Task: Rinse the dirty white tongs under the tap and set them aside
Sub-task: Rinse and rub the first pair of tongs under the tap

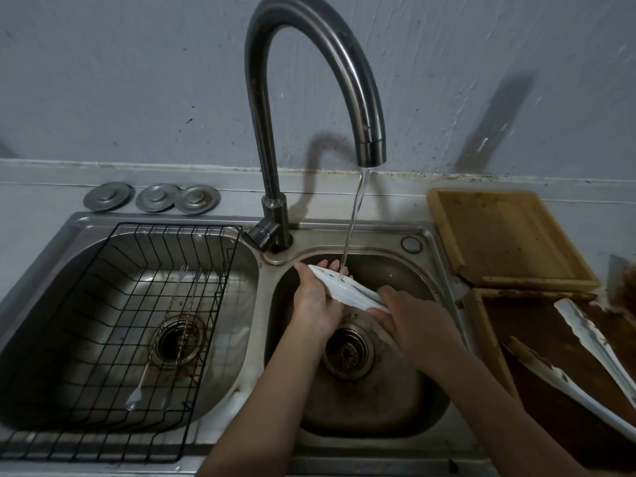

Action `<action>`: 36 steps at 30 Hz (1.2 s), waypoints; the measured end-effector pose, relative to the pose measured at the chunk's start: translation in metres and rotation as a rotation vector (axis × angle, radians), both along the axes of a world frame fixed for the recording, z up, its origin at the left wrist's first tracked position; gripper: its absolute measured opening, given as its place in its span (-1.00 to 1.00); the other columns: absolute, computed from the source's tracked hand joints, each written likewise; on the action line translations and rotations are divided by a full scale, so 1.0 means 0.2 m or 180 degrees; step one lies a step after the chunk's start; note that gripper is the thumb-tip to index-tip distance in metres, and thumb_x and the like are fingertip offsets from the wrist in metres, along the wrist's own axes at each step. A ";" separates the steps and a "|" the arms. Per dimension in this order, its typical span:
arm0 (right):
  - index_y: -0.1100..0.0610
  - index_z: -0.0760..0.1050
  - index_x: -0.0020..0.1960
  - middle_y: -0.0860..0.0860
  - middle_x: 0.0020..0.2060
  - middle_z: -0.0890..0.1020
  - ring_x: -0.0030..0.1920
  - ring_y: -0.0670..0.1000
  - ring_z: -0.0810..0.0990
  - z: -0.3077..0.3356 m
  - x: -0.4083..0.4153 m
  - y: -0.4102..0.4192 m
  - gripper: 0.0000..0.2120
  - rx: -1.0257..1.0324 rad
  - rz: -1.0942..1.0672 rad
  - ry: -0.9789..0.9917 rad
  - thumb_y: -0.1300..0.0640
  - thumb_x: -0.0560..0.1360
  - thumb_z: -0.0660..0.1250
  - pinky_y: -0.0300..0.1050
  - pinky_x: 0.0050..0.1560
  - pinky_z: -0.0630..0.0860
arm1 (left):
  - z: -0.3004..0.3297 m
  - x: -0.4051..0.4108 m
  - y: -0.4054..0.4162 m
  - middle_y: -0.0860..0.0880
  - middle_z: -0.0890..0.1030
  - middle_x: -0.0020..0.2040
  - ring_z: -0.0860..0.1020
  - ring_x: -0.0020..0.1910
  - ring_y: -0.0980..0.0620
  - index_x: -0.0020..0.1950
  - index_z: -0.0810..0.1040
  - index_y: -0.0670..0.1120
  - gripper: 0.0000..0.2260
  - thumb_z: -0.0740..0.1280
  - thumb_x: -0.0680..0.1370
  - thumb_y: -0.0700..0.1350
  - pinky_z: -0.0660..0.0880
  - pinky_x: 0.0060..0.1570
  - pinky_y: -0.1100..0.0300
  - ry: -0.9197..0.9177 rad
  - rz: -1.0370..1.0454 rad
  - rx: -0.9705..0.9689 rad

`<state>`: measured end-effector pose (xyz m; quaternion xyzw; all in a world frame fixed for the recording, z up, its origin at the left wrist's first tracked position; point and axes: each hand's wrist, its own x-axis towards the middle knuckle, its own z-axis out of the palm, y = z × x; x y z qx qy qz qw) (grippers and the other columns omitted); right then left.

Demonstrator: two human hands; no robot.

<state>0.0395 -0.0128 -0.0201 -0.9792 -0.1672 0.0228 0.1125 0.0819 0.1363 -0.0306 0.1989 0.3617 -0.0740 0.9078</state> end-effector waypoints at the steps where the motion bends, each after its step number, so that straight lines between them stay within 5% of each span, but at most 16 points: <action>1: -0.01 0.30 0.15 -0.06 -0.10 0.56 -0.23 -0.03 0.57 0.00 0.01 -0.01 -0.66 -0.0139 -0.0009 -0.0064 -0.21 0.55 0.00 -0.17 -0.34 0.32 | 0.00 0.00 0.00 -0.13 0.58 -0.02 0.57 -0.15 -0.05 0.07 0.47 -0.16 -0.63 0.08 0.60 0.12 0.50 -0.16 0.02 -0.0045 0.0007 0.0045; 4: 0.00 0.29 0.22 -0.03 0.00 0.58 -0.14 0.02 0.59 0.00 0.03 -0.04 -0.56 -0.0421 0.0054 -0.0300 -0.26 0.52 -0.03 -0.15 -0.32 0.34 | 0.00 -0.02 0.01 -0.17 0.53 0.16 0.57 -0.08 -0.06 0.24 0.41 -0.19 -0.68 0.06 0.64 -0.03 0.51 0.07 -0.03 -0.0271 -0.0001 0.0210; 8: 0.00 0.31 0.22 -0.01 -0.01 0.59 -0.13 0.04 0.60 0.02 0.05 -0.05 -0.50 -0.0297 0.0055 -0.0438 -0.28 0.48 -0.08 -0.10 -0.26 0.46 | 0.01 -0.03 0.01 -0.14 0.57 0.02 0.58 -0.10 -0.02 0.02 0.47 -0.16 -0.80 0.07 0.64 -0.16 0.54 -0.12 0.07 -0.0512 -0.0117 0.0586; 11: 0.00 0.32 0.24 0.00 0.01 0.60 -0.11 0.05 0.60 0.04 0.05 -0.04 -0.53 -0.0222 0.0059 -0.0472 -0.27 0.50 -0.01 -0.06 -0.22 0.52 | 0.03 -0.03 0.02 -0.11 0.58 0.00 0.59 -0.09 -0.03 0.06 0.46 -0.09 -0.86 0.13 0.62 -0.23 0.55 -0.13 0.04 -0.0639 -0.0226 0.0639; 15: -0.02 0.32 0.23 -0.04 -0.01 0.60 -0.17 0.01 0.59 0.07 0.04 -0.03 -0.56 -0.0301 0.0178 -0.0600 -0.26 0.50 0.05 -0.14 -0.32 0.42 | 0.02 -0.04 0.03 -0.16 0.55 0.13 0.61 -0.07 -0.09 0.06 0.46 -0.08 -0.86 0.14 0.62 -0.09 0.55 -0.02 -0.08 -0.0523 -0.0165 0.0504; 18: -0.03 0.33 0.23 -0.04 -0.02 0.60 -0.17 0.01 0.58 0.08 0.04 -0.03 -0.57 -0.0334 0.0249 -0.0633 -0.26 0.50 0.04 -0.14 -0.32 0.42 | 0.04 -0.03 0.03 -0.21 0.49 0.22 0.60 -0.12 -0.07 0.33 0.34 -0.20 -0.62 0.13 0.61 0.01 0.56 -0.06 -0.03 -0.0277 -0.0067 0.0454; 25: -0.04 0.34 0.20 -0.05 -0.08 0.61 -0.21 -0.01 0.58 0.10 0.05 -0.05 -0.58 -0.0382 0.0276 -0.0747 -0.27 0.50 0.05 -0.16 -0.38 0.36 | 0.07 0.01 0.00 -0.19 0.48 0.02 0.52 -0.18 -0.02 0.37 0.28 -0.24 -0.59 0.15 0.61 -0.03 0.50 0.13 0.00 -0.0123 0.0120 0.0563; 31: -0.03 0.36 0.15 -0.04 -0.10 0.62 -0.23 0.01 0.59 0.11 0.05 -0.07 -0.61 -0.0353 0.0240 -0.0775 -0.26 0.49 0.09 -0.17 -0.40 0.28 | 0.08 0.03 -0.03 -0.17 0.50 -0.10 0.56 -0.19 -0.01 0.36 0.30 -0.23 -0.60 0.16 0.61 -0.02 0.51 -0.34 0.08 -0.0108 -0.0037 0.0547; 33: -0.03 0.36 0.15 -0.03 -0.11 0.61 -0.22 0.02 0.59 0.11 0.06 -0.08 -0.61 -0.0367 0.0241 -0.0777 -0.26 0.49 0.07 -0.16 -0.40 0.31 | 0.07 0.05 -0.04 -0.15 0.49 -0.15 0.55 -0.18 0.00 0.36 0.32 -0.23 -0.64 0.16 0.62 -0.08 0.53 -0.29 0.09 -0.0131 -0.0038 0.0590; 36: -0.03 0.35 0.13 -0.03 -0.14 0.61 -0.23 0.02 0.59 0.11 0.09 -0.07 -0.62 -0.0379 0.0254 -0.0796 -0.27 0.50 0.07 -0.19 -0.45 0.26 | 0.08 0.07 -0.02 -0.11 0.44 -0.25 0.48 -0.31 -0.01 0.06 0.45 -0.22 -0.88 0.17 0.61 -0.21 0.56 -0.21 0.08 -0.0244 -0.0085 0.0587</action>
